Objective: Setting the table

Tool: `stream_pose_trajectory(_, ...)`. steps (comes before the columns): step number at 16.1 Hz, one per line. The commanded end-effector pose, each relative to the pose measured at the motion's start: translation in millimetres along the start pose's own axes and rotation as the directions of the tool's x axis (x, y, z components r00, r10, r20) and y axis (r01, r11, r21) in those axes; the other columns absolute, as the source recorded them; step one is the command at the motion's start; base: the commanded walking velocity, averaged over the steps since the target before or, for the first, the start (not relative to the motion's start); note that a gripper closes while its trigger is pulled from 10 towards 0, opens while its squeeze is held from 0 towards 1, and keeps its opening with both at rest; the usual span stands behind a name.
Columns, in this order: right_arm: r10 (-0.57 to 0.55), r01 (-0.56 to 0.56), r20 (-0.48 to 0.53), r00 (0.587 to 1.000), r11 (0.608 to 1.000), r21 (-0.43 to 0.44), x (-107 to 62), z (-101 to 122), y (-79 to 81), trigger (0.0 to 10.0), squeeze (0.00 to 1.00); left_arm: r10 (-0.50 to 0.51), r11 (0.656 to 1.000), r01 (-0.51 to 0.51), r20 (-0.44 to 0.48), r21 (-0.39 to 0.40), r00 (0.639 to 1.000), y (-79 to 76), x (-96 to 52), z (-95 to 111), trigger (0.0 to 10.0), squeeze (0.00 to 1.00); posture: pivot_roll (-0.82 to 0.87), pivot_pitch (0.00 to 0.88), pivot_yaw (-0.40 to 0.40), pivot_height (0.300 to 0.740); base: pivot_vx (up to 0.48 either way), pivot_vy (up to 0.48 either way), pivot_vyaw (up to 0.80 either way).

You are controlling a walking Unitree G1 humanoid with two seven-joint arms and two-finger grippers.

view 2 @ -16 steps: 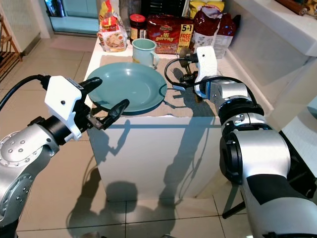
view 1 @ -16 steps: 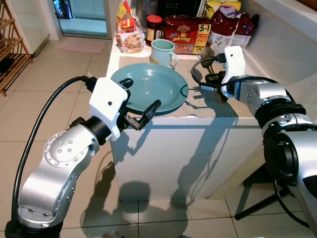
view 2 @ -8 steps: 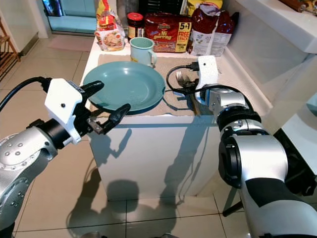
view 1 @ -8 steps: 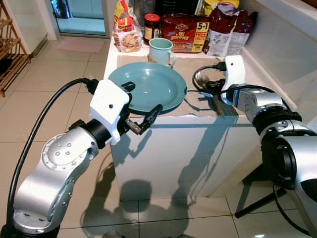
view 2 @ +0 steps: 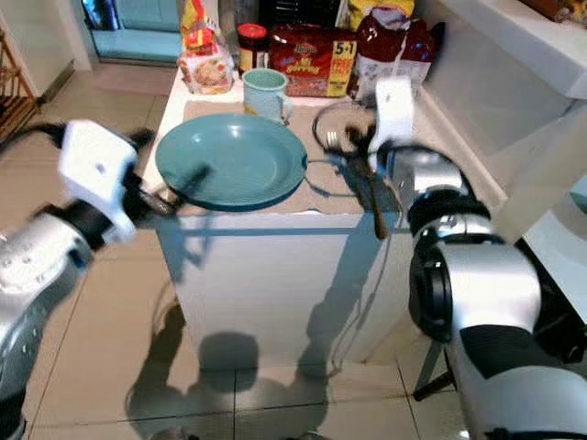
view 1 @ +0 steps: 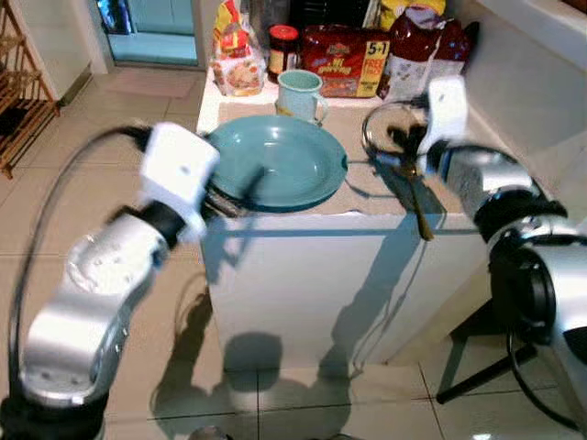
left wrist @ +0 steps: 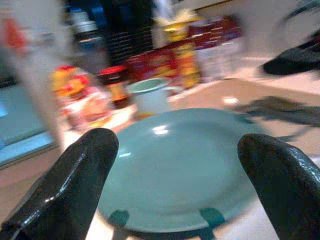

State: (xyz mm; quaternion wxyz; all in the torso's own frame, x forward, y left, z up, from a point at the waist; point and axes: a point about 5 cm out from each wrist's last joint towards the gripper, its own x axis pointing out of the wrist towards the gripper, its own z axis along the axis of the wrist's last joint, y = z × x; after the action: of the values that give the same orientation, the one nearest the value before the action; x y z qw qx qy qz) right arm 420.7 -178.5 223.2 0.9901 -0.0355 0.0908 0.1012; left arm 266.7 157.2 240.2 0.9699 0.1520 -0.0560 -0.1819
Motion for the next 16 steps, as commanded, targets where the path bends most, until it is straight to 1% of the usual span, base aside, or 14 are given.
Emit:
stream_pose_trajectory(1, 0.004, -0.001, 0.081, 0.997, 0.999, -0.037, -1.4, 19, -2.4, 10.0, 0.00, 0.046, 0.999, -0.046, -0.017, 0.007, 0.999, 4.6, 2.1, 0, 10.0, 0.00, 0.09, 0.029, -0.086, 0.740, 0.000, 0.000, 0.00)
stream_pose_trajectory(2, 0.017, -0.014, 0.101, 0.995, 0.999, -0.034, -1.5, 22, -1.2, 10.0, 0.00, 0.064, 0.998, -0.064, -0.031, 0.017, 0.997, 6.9, 2.4, -2, 10.0, 0.00, 0.09, 0.027, -0.086, 0.740, 0.000, 0.000, 0.00)
stream_pose_trajectory(3, 0.076, -0.075, 0.126, 0.989, 0.997, -0.006, -2.1, 25, 2.4, 10.0, 0.00, 0.093, 0.995, -0.096, -0.111, -0.022, 0.989, 12.9, 4.1, -16, 10.0, 0.07, 0.08, 0.021, -0.087, 0.740, 0.000, 0.000, 0.00)
stream_pose_trajectory(4, 0.115, -0.118, 0.130, 0.985, 0.993, 0.009, -2.6, 24, 5.0, 10.0, 0.00, 0.103, 0.991, -0.116, -0.175, -0.069, 0.979, 16.8, 5.7, -28, 10.0, 0.07, 0.08, 0.020, -0.088, 0.740, 0.000, 0.000, 0.00)
stream_pose_trajectory(5, 0.153, -0.157, 0.128, 0.980, 0.987, 0.021, -3.0, 21, 8.7, 10.0, 0.00, 0.112, 0.987, -0.133, -0.199, -0.094, 0.974, 20.1, 7.4, -33, 10.0, 1.00, 0.08, 0.019, -0.087, 0.740, 0.000, 0.000, 0.00)
stream_pose_trajectory(6, 0.219, -0.223, 0.124, 0.968, 0.975, 0.021, -5.2, 13, 16.0, 10.0, 0.00, 0.144, 0.976, -0.176, -0.223, -0.128, 0.964, 27.7, 12.5, -40, 10.0, 1.00, 0.07, 0.018, -0.084, 0.740, 0.000, 0.000, 0.00)
stream_pose_trajectory(8, 0.303, -0.304, 0.126, 0.945, 0.953, -0.015, -16.0, -1, 28.3, 10.0, 0.00, 0.182, 0.959, -0.226, -0.239, -0.172, 0.954, 41.2, 22.6, -45, 10.0, 1.00, 0.04, 0.010, -0.069, 0.740, 0.000, 0.000, 0.00)
stream_pose_trajectory(9, 0.347, -0.346, 0.132, 0.928, 0.938, -0.036, -31.1, -16, 39.2, 10.0, 0.00, 0.183, 0.947, -0.241, -0.261, -0.212, 0.948, 50.8, 33.3, -50, 10.0, 1.00, 0.04, 0.010, -0.069, 0.740, 0.000, 0.000, 0.00)
stream_pose_trajectory(10, 0.352, -0.350, 0.131, 0.927, 0.936, -0.037, -36.8, -23, 42.3, 10.0, 0.00, 0.164, 0.937, -0.237, -0.276, -0.257, 0.947, 52.8, 38.5, -53, 10.0, 1.00, 0.03, 0.007, -0.059, 0.740, 0.000, 0.000, 0.00)
stream_pose_trajectory(11, 0.333, -0.333, 0.111, 0.936, 0.943, -0.019, -40.6, -33, 42.3, 10.0, 0.00, 0.149, 0.916, -0.232, -0.257, -0.329, 0.955, 56.2, 46.0, -54, 10.0, 1.00, 0.02, 0.008, -0.055, 0.740, 0.000, 0.000, 0.00)
stream_pose_trajectory(12, 0.327, -0.328, 0.103, 0.939, 0.945, -0.008, -42.8, -37, 43.2, 10.0, 0.00, 0.153, 0.899, -0.240, -0.251, -0.366, 0.956, 59.4, 50.0, -54, 10.0, 1.00, 0.01, 0.009, -0.053, 0.740, 0.000, 0.000, 0.00)
stream_pose_trajectory(13, 0.323, -0.324, 0.095, 0.942, 0.946, 0.005, -47.6, -41, 45.1, 10.0, 0.00, 0.147, 0.864, -0.246, -0.246, -0.440, 0.958, 63.6, 56.0, -54, 10.0, 1.00, 0.01, 0.011, -0.053, 0.740, 0.000, 0.000, 0.00)
stream_pose_trajectory(14, 0.322, -0.325, 0.091, 0.942, 0.946, 0.012, -51.7, -43, 46.9, 10.0, 0.00, 0.143, 0.842, -0.249, -0.247, -0.479, 0.958, 66.6, 60.0, -56, 10.0, 1.00, 0.00, 0.014, -0.053, 0.740, 0.000, 0.000, 0.00)
stream_pose_trajectory(16, 0.323, -0.326, 0.085, 0.943, 0.945, 0.023, -66.4, -44, 52.5, 10.0, 0.00, 0.140, 0.790, -0.262, -0.253, -0.554, 0.957, 74.6, 71.9, -61, 10.0, 1.00, 0.00, 0.021, -0.051, 0.740, 0.000, 0.000, 0.00)
